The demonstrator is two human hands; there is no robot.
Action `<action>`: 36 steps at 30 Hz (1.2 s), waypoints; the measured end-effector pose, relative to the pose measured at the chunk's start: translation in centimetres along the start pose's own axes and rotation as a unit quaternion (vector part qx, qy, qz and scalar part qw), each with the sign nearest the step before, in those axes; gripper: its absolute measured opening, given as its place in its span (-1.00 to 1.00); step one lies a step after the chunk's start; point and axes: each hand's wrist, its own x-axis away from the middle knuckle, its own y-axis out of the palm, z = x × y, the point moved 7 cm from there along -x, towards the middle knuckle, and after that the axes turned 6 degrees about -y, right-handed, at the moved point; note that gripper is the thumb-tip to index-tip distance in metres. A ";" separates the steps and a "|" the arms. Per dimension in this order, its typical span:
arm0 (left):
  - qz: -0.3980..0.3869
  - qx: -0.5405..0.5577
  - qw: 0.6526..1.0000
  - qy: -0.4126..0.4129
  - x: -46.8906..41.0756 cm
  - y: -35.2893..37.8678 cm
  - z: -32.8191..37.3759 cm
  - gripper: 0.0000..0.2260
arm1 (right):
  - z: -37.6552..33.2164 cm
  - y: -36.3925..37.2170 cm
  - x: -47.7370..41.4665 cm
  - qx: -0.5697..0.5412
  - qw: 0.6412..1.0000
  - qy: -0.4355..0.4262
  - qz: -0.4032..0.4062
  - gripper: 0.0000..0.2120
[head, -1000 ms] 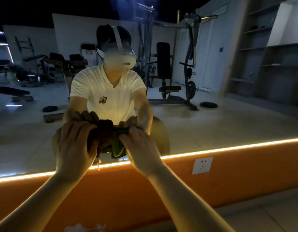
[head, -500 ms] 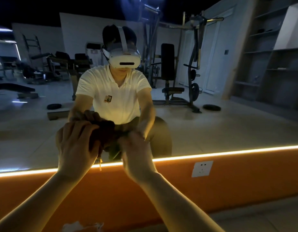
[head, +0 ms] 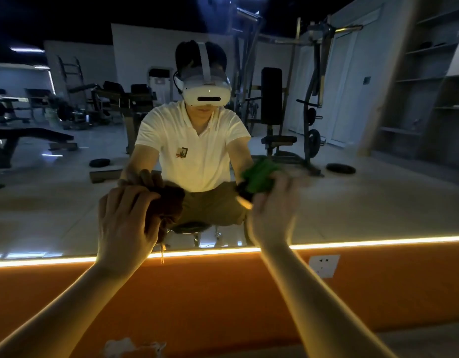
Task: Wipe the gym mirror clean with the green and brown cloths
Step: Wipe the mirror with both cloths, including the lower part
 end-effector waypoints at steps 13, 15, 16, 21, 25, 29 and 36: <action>-0.002 0.000 1.000 -0.003 -0.2 0.1 0.2 -0.75 | 6.2 -4.0 -4.2 0.056 0.996 0.048 0.058 -0.79; -0.003 0.001 1.000 -0.004 -0.1 0.0 0.2 -0.74 | 8.6 -4.5 -3.8 0.011 0.980 0.172 0.095 -0.80; -0.006 0.001 1.000 -0.005 -0.1 -0.1 0.2 -0.74 | 8.1 -4.1 -3.3 0.004 0.977 0.189 0.098 -0.80; -0.013 -0.004 1.000 -0.004 -0.1 -0.4 0.1 -0.73 | -2.6 1.6 0.6 -0.025 1.000 -0.013 0.005 -0.83; -0.018 -0.008 1.000 -0.004 -0.1 -0.4 -0.2 -0.71 | -9.3 5.4 7.1 -0.049 0.928 -0.311 -0.200 -0.80; -0.013 -0.011 1.000 -0.012 -0.2 -0.2 -0.2 -0.72 | -5.3 3.2 4.8 -0.035 0.918 -0.360 -0.161 -0.83; -0.026 0.011 0.999 -0.043 0.2 -0.5 0.1 -0.75 | 10.1 -4.0 -1.6 0.103 0.979 0.173 0.041 -0.79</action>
